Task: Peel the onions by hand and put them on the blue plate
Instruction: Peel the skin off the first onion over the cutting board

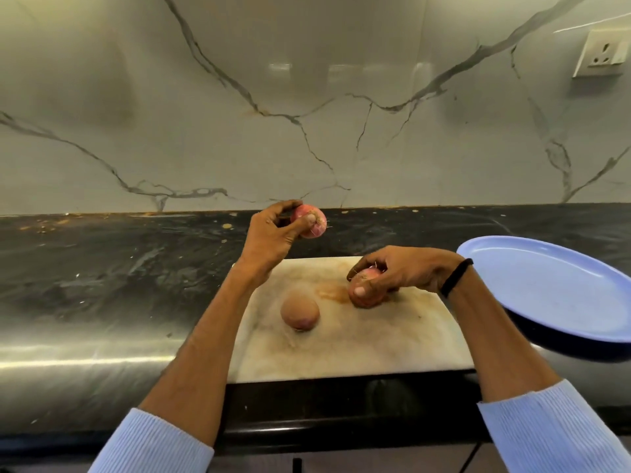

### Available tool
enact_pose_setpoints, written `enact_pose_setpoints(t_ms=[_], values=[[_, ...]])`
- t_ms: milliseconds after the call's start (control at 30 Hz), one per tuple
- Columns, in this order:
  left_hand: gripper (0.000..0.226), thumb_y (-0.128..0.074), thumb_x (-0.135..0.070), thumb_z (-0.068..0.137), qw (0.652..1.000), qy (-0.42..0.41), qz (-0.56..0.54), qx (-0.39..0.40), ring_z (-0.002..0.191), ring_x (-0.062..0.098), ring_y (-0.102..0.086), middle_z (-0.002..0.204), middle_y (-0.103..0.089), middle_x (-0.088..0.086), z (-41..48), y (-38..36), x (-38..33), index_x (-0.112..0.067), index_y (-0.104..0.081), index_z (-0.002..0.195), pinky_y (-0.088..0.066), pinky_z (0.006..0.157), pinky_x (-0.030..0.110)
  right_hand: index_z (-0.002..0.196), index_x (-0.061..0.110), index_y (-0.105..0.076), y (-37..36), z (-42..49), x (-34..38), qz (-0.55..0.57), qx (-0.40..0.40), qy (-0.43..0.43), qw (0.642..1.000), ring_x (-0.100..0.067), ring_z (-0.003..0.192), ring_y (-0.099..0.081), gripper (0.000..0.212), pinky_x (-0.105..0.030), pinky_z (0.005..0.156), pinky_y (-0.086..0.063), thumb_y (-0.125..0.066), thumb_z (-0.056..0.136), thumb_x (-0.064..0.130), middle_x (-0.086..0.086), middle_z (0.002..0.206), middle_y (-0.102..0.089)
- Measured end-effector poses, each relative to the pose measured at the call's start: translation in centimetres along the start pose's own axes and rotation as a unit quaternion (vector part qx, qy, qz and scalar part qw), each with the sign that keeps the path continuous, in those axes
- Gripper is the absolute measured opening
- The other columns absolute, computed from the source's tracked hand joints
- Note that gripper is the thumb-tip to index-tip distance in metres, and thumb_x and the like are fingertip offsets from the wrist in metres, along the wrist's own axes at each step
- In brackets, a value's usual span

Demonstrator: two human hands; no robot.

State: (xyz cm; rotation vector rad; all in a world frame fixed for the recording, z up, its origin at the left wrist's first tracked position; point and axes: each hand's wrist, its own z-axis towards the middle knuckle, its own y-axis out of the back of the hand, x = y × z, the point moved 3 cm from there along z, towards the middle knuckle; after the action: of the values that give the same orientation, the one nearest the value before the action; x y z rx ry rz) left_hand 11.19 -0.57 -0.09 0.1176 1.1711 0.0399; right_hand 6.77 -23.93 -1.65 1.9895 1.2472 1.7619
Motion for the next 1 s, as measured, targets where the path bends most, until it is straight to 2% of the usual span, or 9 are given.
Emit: enact_pose_setpoints(t_ms=[67, 167, 267, 367, 533, 667, 767, 900, 1000], values=[[0.044, -0.074, -0.018, 0.086, 0.999, 0.017, -0.032, -0.009, 0.112, 0.019, -0.064, 0.121, -0.065, 0.005, 0.1, 0.3, 0.2, -0.011, -0.063, 0.128, -0.06, 0.085, 0.031, 0.118, 0.023, -0.069, -0.2, 0.2, 0.4, 0.0, -0.007, 0.018, 1.0, -0.02, 0.108, -0.061, 0.053, -0.021, 0.074, -0.052, -0.084, 0.071, 0.04, 0.001, 0.12, -0.062], [0.041, -0.074, -0.018, 0.087, 0.997, 0.037, -0.065, -0.033, 0.111, 0.02, -0.065, 0.119, -0.067, 0.005, 0.2, 0.9, 0.4, -0.009, -0.065, 0.126, -0.06, 0.086, 0.034, 0.116, 0.021, -0.07, -0.7, 1.0, 0.9, 0.014, -0.039, 0.041, 0.998, -0.018, 0.106, -0.06, 0.047, -0.024, 0.08, -0.056, -0.087, 0.073, 0.031, 0.002, 0.117, -0.061], [0.038, -0.074, -0.018, 0.087, 0.994, 0.05, -0.092, -0.043, 0.11, 0.021, -0.066, 0.119, -0.067, 0.006, 0.4, 1.2, 0.5, -0.008, -0.066, 0.124, -0.06, 0.082, 0.029, 0.116, 0.021, -0.069, -1.9, 3.0, 1.7, 0.053, -0.092, 0.064, 0.992, -0.016, 0.105, -0.062, 0.049, -0.026, 0.088, -0.056, -0.088, 0.072, 0.032, 0.002, 0.114, -0.065], [0.038, -0.073, -0.019, 0.087, 0.991, 0.059, -0.11, -0.045, 0.111, 0.023, -0.066, 0.12, -0.068, 0.008, 0.6, 1.4, 0.7, -0.008, -0.067, 0.123, -0.06, 0.083, 0.03, 0.121, 0.017, -0.066, -3.2, 4.8, 3.3, 0.093, -0.142, 0.085, 0.982, -0.013, 0.101, -0.063, 0.055, -0.023, 0.084, -0.055, -0.086, 0.074, 0.037, 0.003, 0.108, -0.067], [0.037, -0.073, -0.019, 0.087, 0.985, 0.075, -0.149, -0.049, 0.112, 0.026, -0.067, 0.12, -0.069, 0.01, 0.8, 1.6, 0.8, -0.008, -0.067, 0.122, -0.059, 0.091, 0.042, 0.131, 0.015, -0.061, -5.0, 6.7, 5.1, 0.113, -0.118, 0.107, 0.981, -0.016, 0.106, -0.064, 0.063, -0.033, 0.094, -0.056, -0.083, 0.077, 0.038, -0.001, 0.115, -0.068], [0.037, -0.072, -0.018, 0.087, 0.981, 0.084, -0.168, -0.042, 0.113, 0.026, -0.066, 0.122, -0.068, 0.011, 0.8, 1.3, 0.8, -0.008, -0.067, 0.122, -0.059, 0.091, 0.04, 0.132, 0.016, -0.06, -5.2, 6.9, 4.9, 0.121, -0.108, 0.108, 0.981, -0.017, 0.108, -0.064, 0.061, -0.037, 0.094, -0.057, -0.082, 0.079, 0.035, -0.002, 0.117, -0.067], [0.048, -0.074, -0.026, 0.078, 0.982, 0.082, -0.171, -0.02, 0.113, 0.026, -0.066, 0.122, -0.068, 0.01, 0.5, 1.0, 0.6, -0.01, -0.067, 0.122, -0.059, 0.089, 0.037, 0.131, 0.015, -0.06, -4.8, 6.8, 4.5, 0.146, -0.119, 0.11, 0.976, -0.019, 0.11, -0.065, 0.062, -0.042, 0.095, -0.057, -0.08, 0.078, 0.04, -0.004, 0.119, -0.068], [0.056, -0.075, -0.026, 0.072, 0.976, 0.085, -0.2, 0.0, 0.112, 0.027, -0.067, 0.124, -0.067, 0.012, 0.2, 0.7, 0.0, -0.008, -0.065, 0.125, -0.06, 0.088, 0.036, 0.129, 0.014, -0.061, -3.4, 5.8, 3.9, 0.161, -0.121, 0.113, 0.973, -0.018, 0.109, -0.065, 0.053, -0.035, 0.09, -0.058, -0.078, 0.083, 0.034, -0.004, 0.118, -0.068], [0.055, -0.073, -0.019, 0.076, 0.974, 0.082, -0.212, 0.017, 0.115, 0.028, -0.065, 0.126, -0.066, 0.012, 0.0, 0.6, -0.2, -0.008, -0.062, 0.129, -0.059, 0.09, 0.037, 0.124, 0.008, -0.065, -1.4, 5.1, 2.7, 0.174, -0.196, 0.123, 0.957, -0.019, 0.104, -0.066, 0.036, -0.031, 0.085, -0.059, -0.073, 0.09, 0.017, -0.006, 0.112, -0.07]])
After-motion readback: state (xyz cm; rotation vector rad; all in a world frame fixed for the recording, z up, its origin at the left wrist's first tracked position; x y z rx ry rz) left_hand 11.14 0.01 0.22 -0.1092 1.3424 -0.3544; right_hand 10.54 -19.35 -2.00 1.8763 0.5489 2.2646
